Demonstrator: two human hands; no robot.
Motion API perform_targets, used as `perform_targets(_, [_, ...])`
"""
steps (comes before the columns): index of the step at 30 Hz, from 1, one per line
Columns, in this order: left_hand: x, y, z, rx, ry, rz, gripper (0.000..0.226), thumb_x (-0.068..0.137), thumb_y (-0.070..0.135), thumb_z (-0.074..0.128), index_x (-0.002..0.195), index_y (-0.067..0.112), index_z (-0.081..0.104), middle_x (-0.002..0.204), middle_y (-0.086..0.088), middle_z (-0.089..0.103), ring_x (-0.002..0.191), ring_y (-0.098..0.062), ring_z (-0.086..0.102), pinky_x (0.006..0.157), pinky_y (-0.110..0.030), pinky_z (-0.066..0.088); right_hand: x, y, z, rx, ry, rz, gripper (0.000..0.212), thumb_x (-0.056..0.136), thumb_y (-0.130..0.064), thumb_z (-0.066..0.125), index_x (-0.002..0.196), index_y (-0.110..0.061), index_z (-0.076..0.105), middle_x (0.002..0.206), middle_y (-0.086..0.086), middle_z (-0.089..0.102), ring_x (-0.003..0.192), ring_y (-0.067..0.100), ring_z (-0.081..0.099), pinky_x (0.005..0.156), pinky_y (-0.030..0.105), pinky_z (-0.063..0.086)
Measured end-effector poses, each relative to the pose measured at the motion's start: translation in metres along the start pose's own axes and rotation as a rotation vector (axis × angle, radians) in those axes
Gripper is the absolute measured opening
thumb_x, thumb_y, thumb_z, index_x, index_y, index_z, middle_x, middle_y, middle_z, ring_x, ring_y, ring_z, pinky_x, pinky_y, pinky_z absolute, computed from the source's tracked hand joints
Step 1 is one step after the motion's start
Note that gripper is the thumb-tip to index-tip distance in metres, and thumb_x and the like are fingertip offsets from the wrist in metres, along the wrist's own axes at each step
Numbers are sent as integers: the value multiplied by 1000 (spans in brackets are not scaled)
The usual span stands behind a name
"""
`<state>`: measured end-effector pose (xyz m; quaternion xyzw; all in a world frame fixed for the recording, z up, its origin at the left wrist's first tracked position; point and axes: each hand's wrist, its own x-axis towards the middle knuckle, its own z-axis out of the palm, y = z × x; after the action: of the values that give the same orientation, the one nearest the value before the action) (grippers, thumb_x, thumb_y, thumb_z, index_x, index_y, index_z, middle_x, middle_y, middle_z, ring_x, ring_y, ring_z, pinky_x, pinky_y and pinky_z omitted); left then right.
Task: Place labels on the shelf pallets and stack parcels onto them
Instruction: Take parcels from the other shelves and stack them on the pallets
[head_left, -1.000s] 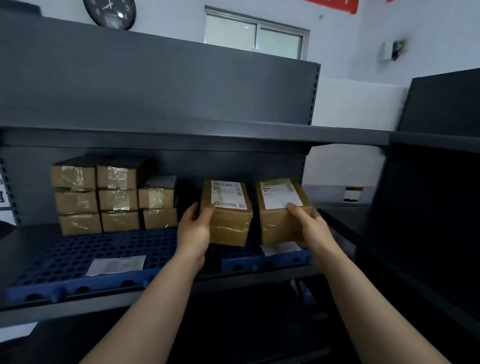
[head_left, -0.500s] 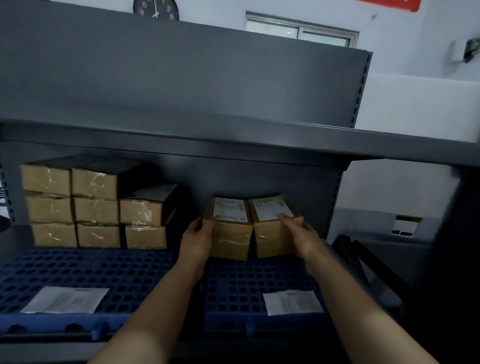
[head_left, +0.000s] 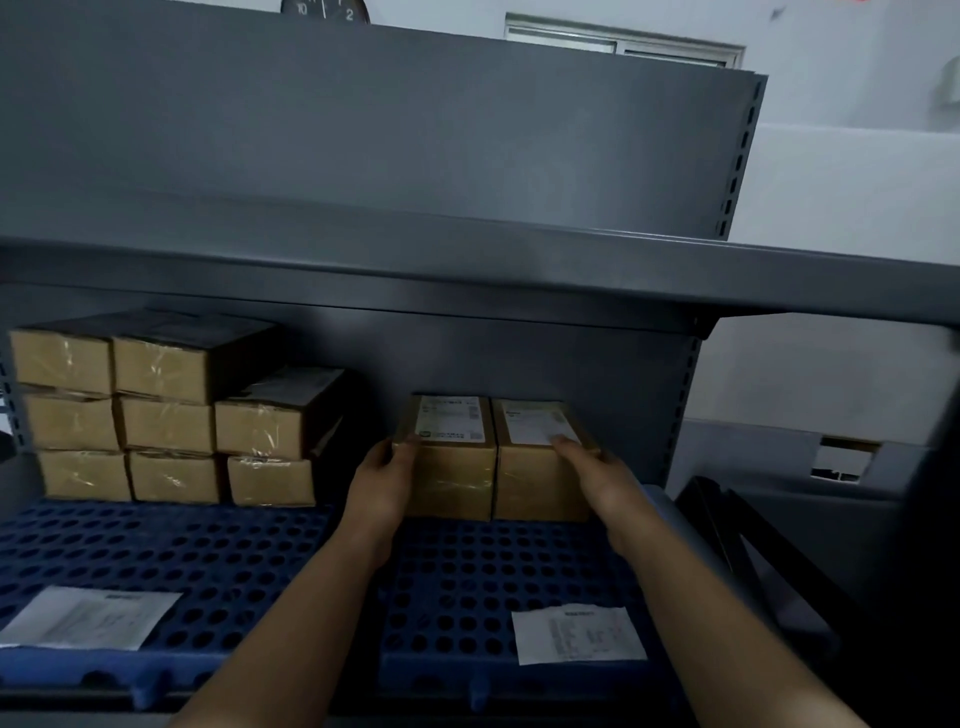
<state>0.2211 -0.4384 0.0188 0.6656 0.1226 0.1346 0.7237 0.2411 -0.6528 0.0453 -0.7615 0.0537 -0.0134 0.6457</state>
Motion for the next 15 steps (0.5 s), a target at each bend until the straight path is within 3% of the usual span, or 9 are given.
perform_targets(5, [-5, 5, 0, 63, -4, 33, 58, 96, 44, 47, 147, 18, 34, 140, -8, 49, 122, -26, 50, 103, -37, 40, -3, 0, -3, -79, 41, -77, 76, 83, -57, 62, 143, -16, 41, 141, 5, 50, 121, 23, 51, 101, 34, 42])
perform_targets(10, [-19, 13, -4, 321, 25, 225, 60, 96, 38, 49, 148, 17, 30, 147, -10, 42, 130, -27, 44, 99, -31, 36, -18, -6, -6, -194, 81, -194, 66, 90, -51, 57, 143, -15, 40, 137, 4, 51, 101, 14, 48, 87, 27, 39])
perform_targets(15, [-40, 26, -9, 600, 29, 545, 49, 93, 38, 50, 136, 15, 49, 135, -11, 50, 122, -30, 48, 102, -40, 41, -44, -7, -13, -425, 187, -304, 59, 91, -48, 55, 139, -16, 44, 137, 6, 53, 118, 22, 53, 97, 32, 44])
